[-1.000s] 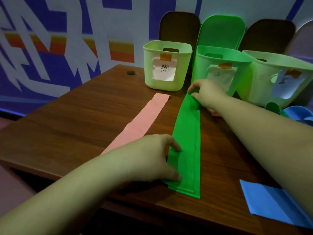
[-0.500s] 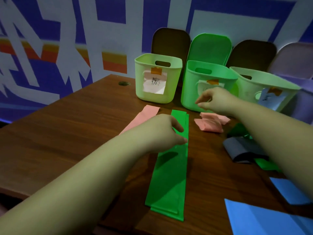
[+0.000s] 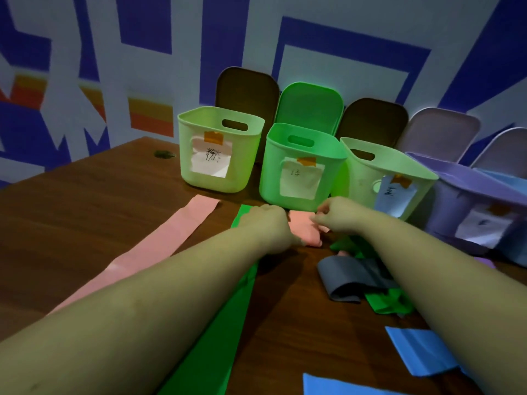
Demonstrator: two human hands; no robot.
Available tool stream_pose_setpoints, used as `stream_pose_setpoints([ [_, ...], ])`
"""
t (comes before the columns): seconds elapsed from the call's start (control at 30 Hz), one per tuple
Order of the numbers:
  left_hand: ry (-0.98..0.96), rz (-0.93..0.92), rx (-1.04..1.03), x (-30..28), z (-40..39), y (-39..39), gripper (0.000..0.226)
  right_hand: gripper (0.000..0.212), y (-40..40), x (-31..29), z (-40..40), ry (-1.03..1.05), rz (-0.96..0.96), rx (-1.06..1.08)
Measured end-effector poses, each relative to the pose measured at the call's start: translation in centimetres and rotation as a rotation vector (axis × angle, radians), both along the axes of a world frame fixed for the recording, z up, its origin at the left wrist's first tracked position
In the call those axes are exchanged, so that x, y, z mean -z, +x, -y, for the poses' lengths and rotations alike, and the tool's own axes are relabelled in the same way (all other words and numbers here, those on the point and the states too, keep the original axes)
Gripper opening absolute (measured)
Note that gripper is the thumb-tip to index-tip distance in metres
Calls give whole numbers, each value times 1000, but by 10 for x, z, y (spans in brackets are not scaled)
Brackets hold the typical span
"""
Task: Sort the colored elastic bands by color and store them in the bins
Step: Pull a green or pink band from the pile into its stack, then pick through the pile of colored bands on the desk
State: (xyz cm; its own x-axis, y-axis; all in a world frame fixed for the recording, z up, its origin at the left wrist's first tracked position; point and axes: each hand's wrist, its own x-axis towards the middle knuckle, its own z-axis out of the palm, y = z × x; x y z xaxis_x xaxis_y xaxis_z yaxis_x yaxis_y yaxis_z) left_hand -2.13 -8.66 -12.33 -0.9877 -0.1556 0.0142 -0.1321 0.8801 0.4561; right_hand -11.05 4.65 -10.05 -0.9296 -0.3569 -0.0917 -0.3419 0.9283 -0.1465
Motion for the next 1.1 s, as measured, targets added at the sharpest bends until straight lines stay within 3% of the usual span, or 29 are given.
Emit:
stream_pose_setpoints([
  [0.27,244,-157,-42,4,0,-2,9,29,-3,11,8,-201,-63,112],
  [0.33,380,-209,-48,-1,3,4,15,15,-1,8,9,-279,-59,81],
  [0.47,654,-390,-22,-14,5,16,14,14,13,-16,5,-630,-84,79],
  [0.63,842,-584,-29,-38,-16,25,10,13,35,-54,-35,-984,-48,3],
  [0.77,860,-579,59,-49,-54,28,4,4,46,-57,-90,-1237,19,30],
  [0.9,947,-404,203,-39,-90,28,16,4,56,-39,-139,-1468,161,104],
  [1.0,875,-332,271,-22,-101,29,38,6,60,-14,-166,-1484,125,135],
  [1.1,742,-374,305,-8,-101,32,48,10,68,9,-183,-1486,10,135],
])
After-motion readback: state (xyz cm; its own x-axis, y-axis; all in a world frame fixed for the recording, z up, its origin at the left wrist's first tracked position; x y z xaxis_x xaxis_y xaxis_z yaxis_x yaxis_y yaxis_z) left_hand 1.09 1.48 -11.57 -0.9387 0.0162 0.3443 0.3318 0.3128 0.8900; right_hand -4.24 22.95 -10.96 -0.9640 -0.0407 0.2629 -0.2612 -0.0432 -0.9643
